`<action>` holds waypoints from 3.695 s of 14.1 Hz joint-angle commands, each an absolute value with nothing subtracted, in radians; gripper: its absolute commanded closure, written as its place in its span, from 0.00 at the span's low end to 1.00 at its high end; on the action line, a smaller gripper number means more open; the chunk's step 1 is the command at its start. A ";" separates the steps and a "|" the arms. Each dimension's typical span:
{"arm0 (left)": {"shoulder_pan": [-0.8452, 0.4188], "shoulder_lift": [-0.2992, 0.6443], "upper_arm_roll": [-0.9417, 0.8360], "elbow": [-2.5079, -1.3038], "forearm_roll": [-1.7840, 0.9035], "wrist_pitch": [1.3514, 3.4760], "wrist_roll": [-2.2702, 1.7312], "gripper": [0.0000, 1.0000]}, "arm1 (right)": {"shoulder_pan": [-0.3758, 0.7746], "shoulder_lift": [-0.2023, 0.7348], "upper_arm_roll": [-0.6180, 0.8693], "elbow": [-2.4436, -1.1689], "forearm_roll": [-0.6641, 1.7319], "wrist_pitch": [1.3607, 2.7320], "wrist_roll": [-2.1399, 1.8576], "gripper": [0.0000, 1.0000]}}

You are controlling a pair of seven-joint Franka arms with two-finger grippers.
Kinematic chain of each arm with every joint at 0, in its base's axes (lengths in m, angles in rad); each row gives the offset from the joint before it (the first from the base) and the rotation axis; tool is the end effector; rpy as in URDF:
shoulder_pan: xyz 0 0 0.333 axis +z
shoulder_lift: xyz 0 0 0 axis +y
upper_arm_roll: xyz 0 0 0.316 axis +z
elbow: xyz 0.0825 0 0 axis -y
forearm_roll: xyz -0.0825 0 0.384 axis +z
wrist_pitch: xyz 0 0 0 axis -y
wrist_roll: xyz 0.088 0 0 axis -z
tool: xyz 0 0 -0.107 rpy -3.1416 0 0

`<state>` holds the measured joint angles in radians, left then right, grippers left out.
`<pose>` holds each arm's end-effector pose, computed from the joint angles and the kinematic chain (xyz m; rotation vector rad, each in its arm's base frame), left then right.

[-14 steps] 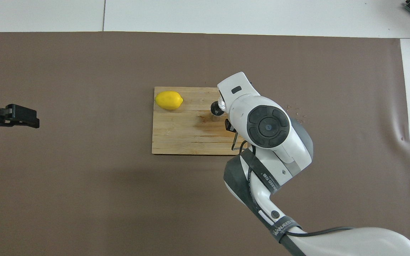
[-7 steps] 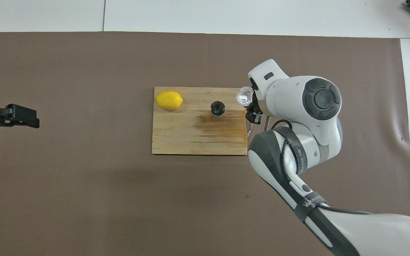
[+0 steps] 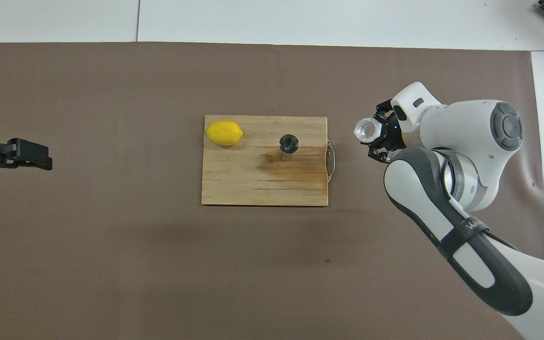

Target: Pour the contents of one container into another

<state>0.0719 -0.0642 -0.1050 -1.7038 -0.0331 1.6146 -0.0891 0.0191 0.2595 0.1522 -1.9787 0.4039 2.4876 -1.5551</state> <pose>0.5358 -0.0228 0.6002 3.1153 0.0906 -0.0419 0.6167 0.1004 0.3638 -2.2642 -1.9548 -0.5951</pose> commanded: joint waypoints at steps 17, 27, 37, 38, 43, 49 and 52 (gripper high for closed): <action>0.081 -0.078 -0.110 -1.712 -0.026 1.603 -0.089 0.00 | -0.163 0.304 0.164 -2.148 0.897 2.539 -2.214 0.00; 0.081 -0.078 -0.110 -1.713 -0.026 1.603 -0.089 0.00 | -0.152 0.117 0.155 -2.109 0.616 2.280 -1.693 0.00; 0.081 -0.078 -0.110 -1.712 -0.026 1.603 -0.089 0.00 | -0.112 -0.018 0.166 -1.994 0.206 2.013 -0.852 0.00; 0.081 -0.078 -0.110 -1.713 -0.026 1.603 -0.089 0.00 | -0.097 -0.024 0.166 -1.968 0.165 1.961 -0.757 0.00; 0.081 -0.078 -0.110 -1.713 -0.026 1.603 -0.089 0.00 | -0.071 -0.023 0.169 -1.815 0.080 1.685 -0.252 0.00; 0.081 -0.078 -0.110 -1.713 -0.026 1.603 -0.089 0.00 | -0.113 -0.038 0.143 -1.753 0.074 1.580 -0.045 0.00; 0.081 -0.078 -0.110 -1.712 -0.026 1.603 -0.089 0.00 | -0.101 -0.054 0.030 -1.663 0.084 1.429 0.043 0.00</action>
<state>0.0719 -0.0642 -0.1050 -1.7038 -0.0331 1.6145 -0.0892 -0.1104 -0.0472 0.0847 -1.7293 0.0911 1.5073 -0.0004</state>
